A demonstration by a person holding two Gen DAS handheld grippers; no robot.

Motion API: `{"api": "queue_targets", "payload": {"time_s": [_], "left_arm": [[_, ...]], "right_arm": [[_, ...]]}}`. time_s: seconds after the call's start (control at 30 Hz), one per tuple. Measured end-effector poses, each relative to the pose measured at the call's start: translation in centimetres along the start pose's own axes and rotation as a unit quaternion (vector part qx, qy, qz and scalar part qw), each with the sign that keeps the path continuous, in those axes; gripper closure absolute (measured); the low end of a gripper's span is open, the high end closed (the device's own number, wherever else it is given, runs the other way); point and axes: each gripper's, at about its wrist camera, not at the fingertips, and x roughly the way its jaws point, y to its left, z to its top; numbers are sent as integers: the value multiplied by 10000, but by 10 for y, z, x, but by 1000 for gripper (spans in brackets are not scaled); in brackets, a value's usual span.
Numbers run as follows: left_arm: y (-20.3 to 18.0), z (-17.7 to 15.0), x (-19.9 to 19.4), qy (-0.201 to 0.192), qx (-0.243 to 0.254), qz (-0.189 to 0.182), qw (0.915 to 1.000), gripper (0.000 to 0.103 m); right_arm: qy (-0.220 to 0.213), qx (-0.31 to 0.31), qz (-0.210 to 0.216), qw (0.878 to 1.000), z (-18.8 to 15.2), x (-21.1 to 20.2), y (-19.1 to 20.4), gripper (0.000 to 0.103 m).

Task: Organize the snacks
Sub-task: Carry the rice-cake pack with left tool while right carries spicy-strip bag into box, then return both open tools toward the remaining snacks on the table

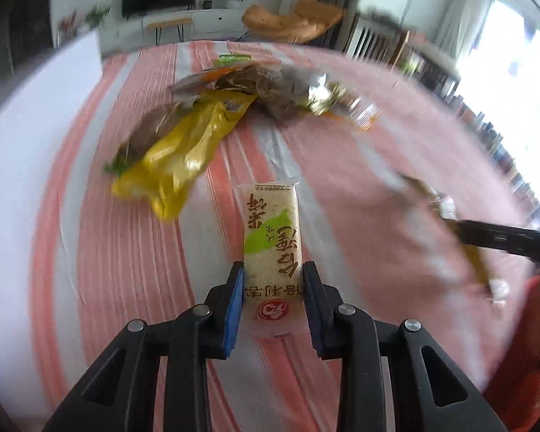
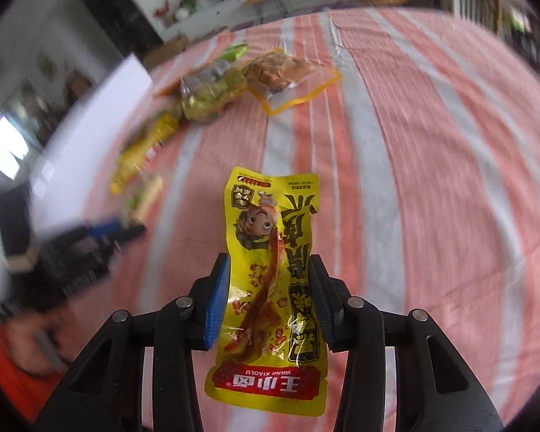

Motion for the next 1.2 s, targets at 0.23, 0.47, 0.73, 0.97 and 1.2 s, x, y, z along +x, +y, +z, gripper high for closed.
{"api": "queue_targets", "payload": {"time_s": [0.23, 0.47, 0.73, 0.97, 1.2], "left_arm": [[35, -7, -84, -891, -910, -932, 9875, 72], [98, 18, -180, -1817, -1182, -456, 9752, 72], [221, 8, -217, -1446, -1899, 1743, 9553, 38], [216, -28, -234, -1868, -2212, 1856, 9390, 13], [106, -7, -210, -2043, -1141, 835, 9686, 8]], "right_arm": [[55, 1650, 1912, 9676, 6, 2, -17, 59], [153, 1368, 2961, 9452, 61, 7, 94, 59], [357, 19, 3604, 9321, 125, 41, 320, 45], [2, -1222, 2544, 9594, 113, 50, 373, 14], [-755, -2033, 421, 9753, 83, 33, 232, 11]]}}
